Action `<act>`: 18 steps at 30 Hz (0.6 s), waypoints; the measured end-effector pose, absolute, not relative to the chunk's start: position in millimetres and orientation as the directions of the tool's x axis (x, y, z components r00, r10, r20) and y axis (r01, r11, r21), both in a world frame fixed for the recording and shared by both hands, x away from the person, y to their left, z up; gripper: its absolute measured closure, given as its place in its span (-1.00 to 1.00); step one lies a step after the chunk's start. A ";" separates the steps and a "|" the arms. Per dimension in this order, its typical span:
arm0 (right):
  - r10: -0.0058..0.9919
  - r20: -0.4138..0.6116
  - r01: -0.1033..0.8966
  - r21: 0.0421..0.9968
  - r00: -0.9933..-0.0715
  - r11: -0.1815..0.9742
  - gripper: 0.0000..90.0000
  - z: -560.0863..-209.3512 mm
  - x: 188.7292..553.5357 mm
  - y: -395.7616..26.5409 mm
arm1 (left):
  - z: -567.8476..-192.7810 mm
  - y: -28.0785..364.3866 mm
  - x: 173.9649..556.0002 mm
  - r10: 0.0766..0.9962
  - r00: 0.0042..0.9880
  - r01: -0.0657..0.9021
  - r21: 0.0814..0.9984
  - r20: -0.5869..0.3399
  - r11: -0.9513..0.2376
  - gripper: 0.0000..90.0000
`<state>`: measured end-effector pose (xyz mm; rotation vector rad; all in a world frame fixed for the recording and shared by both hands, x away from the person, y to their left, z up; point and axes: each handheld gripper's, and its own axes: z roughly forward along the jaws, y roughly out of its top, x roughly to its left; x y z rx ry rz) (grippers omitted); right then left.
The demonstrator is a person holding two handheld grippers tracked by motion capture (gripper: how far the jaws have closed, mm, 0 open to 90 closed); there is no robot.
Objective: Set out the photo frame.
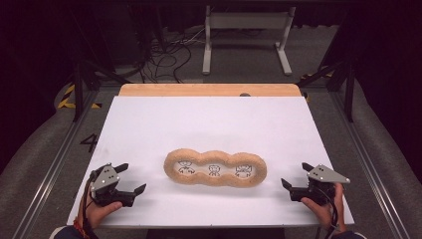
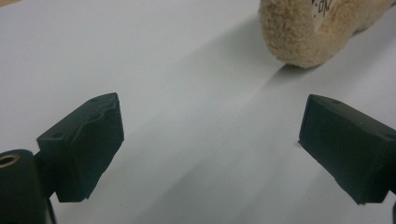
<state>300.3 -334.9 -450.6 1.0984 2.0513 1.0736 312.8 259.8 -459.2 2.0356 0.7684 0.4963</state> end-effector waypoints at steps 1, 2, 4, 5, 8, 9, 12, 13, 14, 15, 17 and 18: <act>0.864 -0.109 0.402 0.852 -0.491 0.335 -0.84 -449.9 300.6 -334.9 | -459.1 259.4 312.5 0.680 0.732 0.330 0.844 0.054 -0.423 -0.85; 0.867 -0.108 0.400 0.854 -0.487 0.332 -0.84 -449.2 300.4 -334.8 | -458.9 259.4 312.4 0.680 0.731 0.330 0.846 0.053 -0.420 -0.85; 0.869 -0.116 0.397 0.855 -0.481 0.333 -0.84 -448.5 299.7 -334.5 | -458.5 259.8 312.4 0.677 0.734 0.326 0.846 0.054 -0.421 -0.85; 0.871 -0.122 0.396 0.855 -0.476 0.336 -0.84 -448.3 299.3 -334.2 | -458.3 259.7 312.5 0.678 0.733 0.325 0.845 0.058 -0.424 -0.85; 0.875 -0.130 0.392 0.856 -0.467 0.336 -0.83 -447.5 299.0 -334.1 | -457.3 259.4 312.3 0.676 0.734 0.320 0.846 0.063 -0.426 -0.85; 0.874 -0.130 0.391 0.857 -0.467 0.336 -0.83 -447.3 299.1 -334.3 | -456.7 259.2 311.8 0.679 0.732 0.322 0.846 0.061 -0.424 -0.85; 0.878 -0.133 0.391 0.858 -0.459 0.334 -0.82 -446.5 298.4 -334.5 | -456.2 258.1 311.1 0.678 0.731 0.316 0.848 0.069 -0.426 -0.85; 0.879 -0.134 0.390 0.858 -0.457 0.334 -0.82 -446.2 298.1 -334.6 | -456.2 257.6 310.6 0.677 0.733 0.316 0.846 0.070 -0.430 -0.85; 0.880 -0.136 0.390 0.858 -0.456 0.335 -0.82 -446.0 297.8 -334.7 | -456.3 257.3 310.7 0.677 0.732 0.315 0.843 0.077 -0.436 -0.85; 0.879 -0.137 0.390 0.857 -0.456 0.336 -0.82 -445.9 297.6 -334.6 | -456.5 256.7 310.9 0.678 0.731 0.314 0.841 0.081 -0.440 -0.85; 0.879 -0.137 0.389 0.858 -0.456 0.336 -0.82 -445.8 297.5 -334.4 | -456.4 256.5 311.2 0.682 0.726 0.317 0.837 0.088 -0.446 -0.85; 0.880 -0.138 0.388 0.858 -0.455 0.335 -0.82 -445.6 297.3 -334.4 | -456.5 256.4 311.5 0.683 0.725 0.318 0.836 0.090 -0.448 -0.85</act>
